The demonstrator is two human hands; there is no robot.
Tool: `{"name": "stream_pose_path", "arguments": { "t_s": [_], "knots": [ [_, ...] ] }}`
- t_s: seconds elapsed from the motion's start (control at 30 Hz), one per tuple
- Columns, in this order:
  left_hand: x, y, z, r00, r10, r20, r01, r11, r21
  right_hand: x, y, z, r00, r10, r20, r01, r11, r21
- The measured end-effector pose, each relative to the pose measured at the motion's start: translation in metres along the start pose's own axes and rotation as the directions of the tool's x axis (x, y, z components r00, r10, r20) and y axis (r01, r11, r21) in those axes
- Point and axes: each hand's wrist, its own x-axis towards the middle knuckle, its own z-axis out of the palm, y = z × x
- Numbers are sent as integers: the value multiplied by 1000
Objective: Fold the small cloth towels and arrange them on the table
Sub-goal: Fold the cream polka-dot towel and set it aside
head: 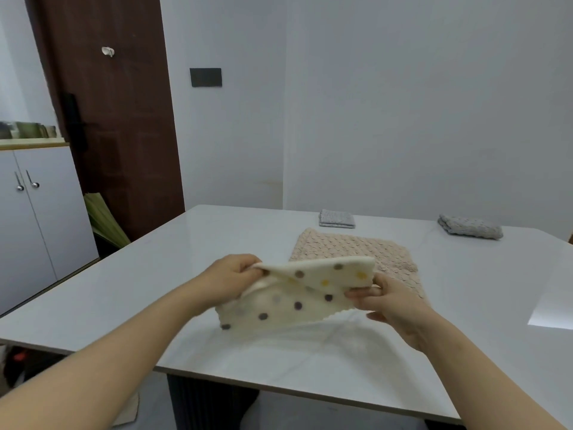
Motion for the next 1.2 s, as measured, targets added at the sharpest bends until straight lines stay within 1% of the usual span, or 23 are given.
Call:
{"name": "stream_pose_path", "arguments": {
  "t_s": [0.07, 0.1, 0.13, 0.2, 0.27, 0.3, 0.37, 0.4, 0.43, 0.5, 0.57, 0.67, 0.7, 0.77, 0.8, 0.83, 0.9, 0.97, 1.0, 1.07, 1.17, 1.2],
  "knots": [
    [2, 7, -11, 998, -47, 52, 52, 993, -110, 1, 0, 0, 995, -45, -89, 37, 995, -96],
    [2, 10, -16, 994, -68, 83, 82, 980, -183, 1, -1, 0, 991, -63, -115, 51, 994, -100],
    [4, 11, -21, 990, -92, 112, 118, 958, -263, 2, -2, 0, 991, -68, -119, 59, 995, -77],
    [8, 8, -25, 974, -162, 161, 213, 898, -385, 2, -6, -1, 996, -21, -84, 26, 998, 50],
    [10, -5, -22, 945, -250, 212, 315, 871, -377, 2, -6, -1, 995, 93, -28, -86, 979, 186],
    [10, -13, -16, 921, -303, 247, 375, 860, -345, 2, -2, 0, 988, 152, -13, -147, 971, 191],
    [5, -30, -2, 863, -405, 302, 485, 830, -275, 4, 10, 3, 971, 234, -46, -231, 971, 67],
    [2, -38, 5, 848, -438, 299, 514, 818, -260, 5, 17, 5, 966, 246, -83, -248, 969, -13],
    [0, -43, 8, 850, -448, 276, 515, 815, -263, 6, 22, 6, 963, 244, -117, -253, 965, -72],
    [1, -48, 12, 881, -430, 198, 470, 843, -260, 10, 27, 6, 962, 217, -166, -242, 958, -151],
    [4, -50, 13, 919, -382, 100, 393, 909, -136, 14, 27, 8, 972, 156, -177, -202, 938, -283],
    [9, -52, 15, 963, -266, -40, 267, 963, 23, 19, 30, 13, 981, 68, -182, -141, 894, -425],
    [10, -53, 15, 969, -224, -106, 232, 970, 70, 20, 31, 14, 980, 53, -190, -134, 886, -444],
    [10, -55, 16, 957, -152, -246, 192, 970, 147, 21, 33, 15, 976, 25, -216, -124, 879, -461],
    [9, -55, 16, 949, -133, -284, 183, 970, 157, 22, 34, 16, 972, 10, -233, -123, 872, -475],
    [8, -56, 16, 950, -128, -284, 179, 970, 162, 22, 35, 17, 969, -4, -249, -122, 864, -489],
    [4, -56, 17, 970, -155, -189, 192, 962, 193, 22, 36, 21, 960, -14, -279, -143, 834, -532],
    [3, -60, 20, 976, -188, -106, 208, 950, 233, 22, 36, 25, 949, -20, -315, -184, 774, -606],
    [2, -63, 21, 976, -192, -103, 212, 950, 230, 21, 36, 26, 944, -37, -327, -192, 747, -637],
    [0, -69, 23, 969, -178, -170, 211, 956, 201, 21, 38, 28, 938, -71, -339, -188, 718, -670],
    [-6, -69, 29, 923, -94, -374, 184, 959, 214, 21, 41, 29, 930, -81, -360, -195, 720, -666],
    [-9, -67, 32, 908, -60, -415, 162, 963, 214, 19, 40, 30, 924, -91, -372, -195, 724, -661]
  ]
}}
